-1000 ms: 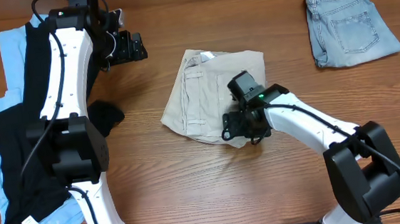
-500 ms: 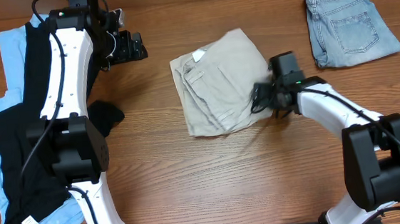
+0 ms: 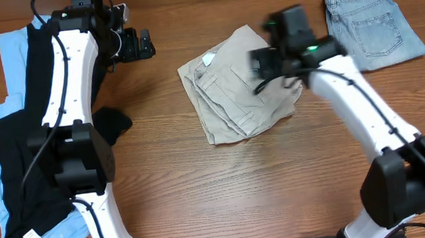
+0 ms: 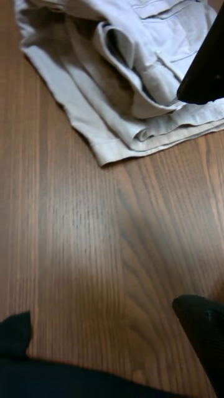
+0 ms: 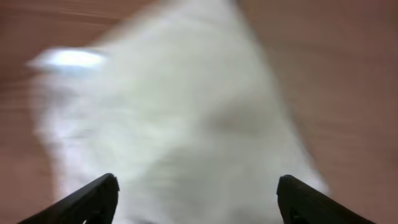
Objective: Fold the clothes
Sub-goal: 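Grasp the folded shorts bundle with the right gripper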
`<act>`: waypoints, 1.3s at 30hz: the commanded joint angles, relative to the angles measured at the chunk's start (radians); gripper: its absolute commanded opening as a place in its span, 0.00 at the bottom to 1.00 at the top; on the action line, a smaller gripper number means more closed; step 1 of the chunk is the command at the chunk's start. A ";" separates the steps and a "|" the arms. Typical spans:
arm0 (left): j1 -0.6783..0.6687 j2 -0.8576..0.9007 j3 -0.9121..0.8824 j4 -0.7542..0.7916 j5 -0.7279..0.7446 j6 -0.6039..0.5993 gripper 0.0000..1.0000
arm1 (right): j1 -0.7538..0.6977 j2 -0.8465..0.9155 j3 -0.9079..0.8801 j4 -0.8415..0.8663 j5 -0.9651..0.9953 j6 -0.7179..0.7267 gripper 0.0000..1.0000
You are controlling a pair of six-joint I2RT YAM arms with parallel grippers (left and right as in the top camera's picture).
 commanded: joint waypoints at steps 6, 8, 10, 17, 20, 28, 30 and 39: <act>0.076 -0.001 -0.009 0.005 -0.019 -0.036 1.00 | 0.238 0.151 0.005 0.031 0.078 -0.094 0.99; 0.075 -0.001 -0.009 0.003 -0.019 -0.035 1.00 | 0.272 0.211 0.006 0.054 0.113 -0.100 1.00; 0.075 -0.001 -0.009 0.000 -0.019 -0.032 1.00 | 0.291 0.259 0.006 0.068 0.156 -0.102 1.00; 0.076 -0.001 -0.009 -0.007 -0.025 -0.032 1.00 | 0.294 0.344 0.006 0.040 0.100 -0.105 1.00; 0.075 -0.001 -0.009 -0.009 -0.030 -0.032 1.00 | 0.294 0.355 0.006 0.037 0.050 -0.103 1.00; 0.074 -0.001 -0.009 -0.013 -0.030 -0.032 1.00 | 0.290 0.369 0.005 0.005 0.130 -0.101 0.99; 0.074 -0.001 -0.009 -0.016 -0.034 -0.032 1.00 | 0.281 0.380 0.003 -0.016 0.170 -0.101 0.99; 0.072 -0.001 -0.009 -0.024 -0.039 -0.032 1.00 | 0.182 0.450 -0.010 -0.066 0.198 -0.120 0.99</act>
